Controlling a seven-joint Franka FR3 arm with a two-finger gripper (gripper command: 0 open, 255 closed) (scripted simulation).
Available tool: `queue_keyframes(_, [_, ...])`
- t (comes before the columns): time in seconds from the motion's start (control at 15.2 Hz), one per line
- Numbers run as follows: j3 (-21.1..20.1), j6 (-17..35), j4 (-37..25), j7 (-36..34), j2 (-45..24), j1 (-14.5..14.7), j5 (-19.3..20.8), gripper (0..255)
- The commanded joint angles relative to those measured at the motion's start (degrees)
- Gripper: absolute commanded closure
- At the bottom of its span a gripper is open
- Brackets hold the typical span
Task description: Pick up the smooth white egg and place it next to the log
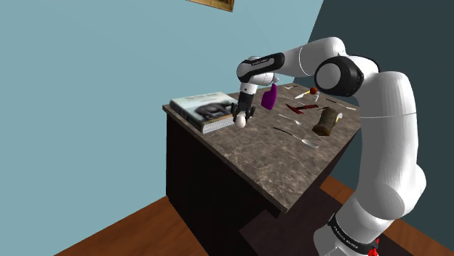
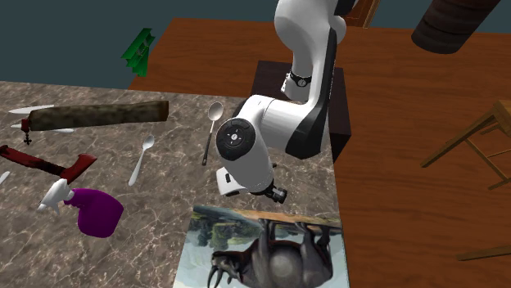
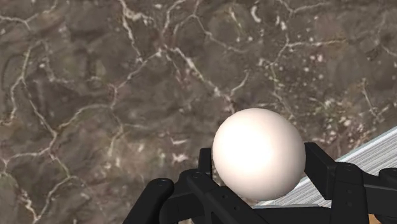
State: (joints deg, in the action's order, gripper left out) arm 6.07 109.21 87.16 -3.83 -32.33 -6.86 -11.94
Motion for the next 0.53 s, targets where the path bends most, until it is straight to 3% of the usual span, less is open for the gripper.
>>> queue_keyframes(0.0, [0.1,-1.1,-0.5,-0.2,0.6,0.0,0.1,255])
queue_keyframes(0.46, [0.2,-5.4,-3.1,-0.9,2.4,0.0,0.5,255])
